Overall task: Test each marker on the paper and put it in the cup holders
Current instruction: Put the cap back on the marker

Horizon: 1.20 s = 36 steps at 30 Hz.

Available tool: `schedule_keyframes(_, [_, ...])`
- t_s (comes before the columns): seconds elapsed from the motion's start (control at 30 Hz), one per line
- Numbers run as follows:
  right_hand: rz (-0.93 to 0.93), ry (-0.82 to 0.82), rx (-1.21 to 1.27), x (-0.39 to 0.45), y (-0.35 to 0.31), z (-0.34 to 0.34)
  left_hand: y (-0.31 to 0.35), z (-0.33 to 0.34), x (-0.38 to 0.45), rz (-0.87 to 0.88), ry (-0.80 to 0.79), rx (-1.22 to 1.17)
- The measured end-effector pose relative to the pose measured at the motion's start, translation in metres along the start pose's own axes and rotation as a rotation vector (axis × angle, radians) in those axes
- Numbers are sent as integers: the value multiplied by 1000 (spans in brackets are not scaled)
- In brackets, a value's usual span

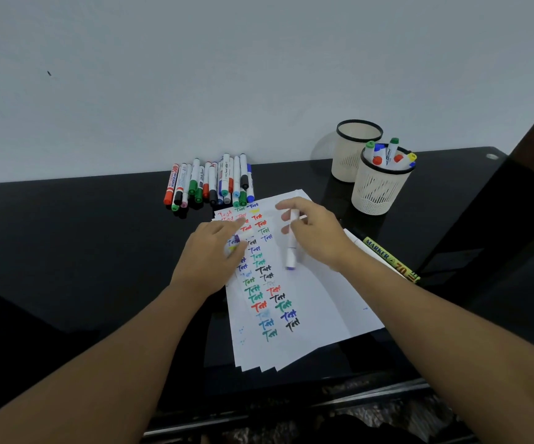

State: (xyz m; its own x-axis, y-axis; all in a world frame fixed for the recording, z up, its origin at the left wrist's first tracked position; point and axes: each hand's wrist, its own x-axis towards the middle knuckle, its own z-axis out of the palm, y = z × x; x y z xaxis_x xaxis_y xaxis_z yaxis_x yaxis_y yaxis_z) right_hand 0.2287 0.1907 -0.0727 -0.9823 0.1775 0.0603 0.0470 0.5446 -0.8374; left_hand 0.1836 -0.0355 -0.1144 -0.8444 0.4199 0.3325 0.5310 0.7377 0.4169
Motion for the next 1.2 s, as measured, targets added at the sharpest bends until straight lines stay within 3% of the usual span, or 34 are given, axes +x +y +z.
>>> schedule_keyframes(0.2, [-20,-7,57,-10,8,4,-2,2,5,58,-113,122])
schedule_keyframes(0.4, [37,99,172,-26,4,21,-6,4,1,28,45,59])
schedule_keyframes(0.67, [-57,150,147,-26,13,21,-4,7,11,-108,-303,228])
schedule_keyframes(0.9, [1,152,276,-29,14,26,-8,9,12,-74,-291,216])
schedule_keyframes(1.2, [33,80,165,-34,9,22,-9,10,12,-85,-290,181])
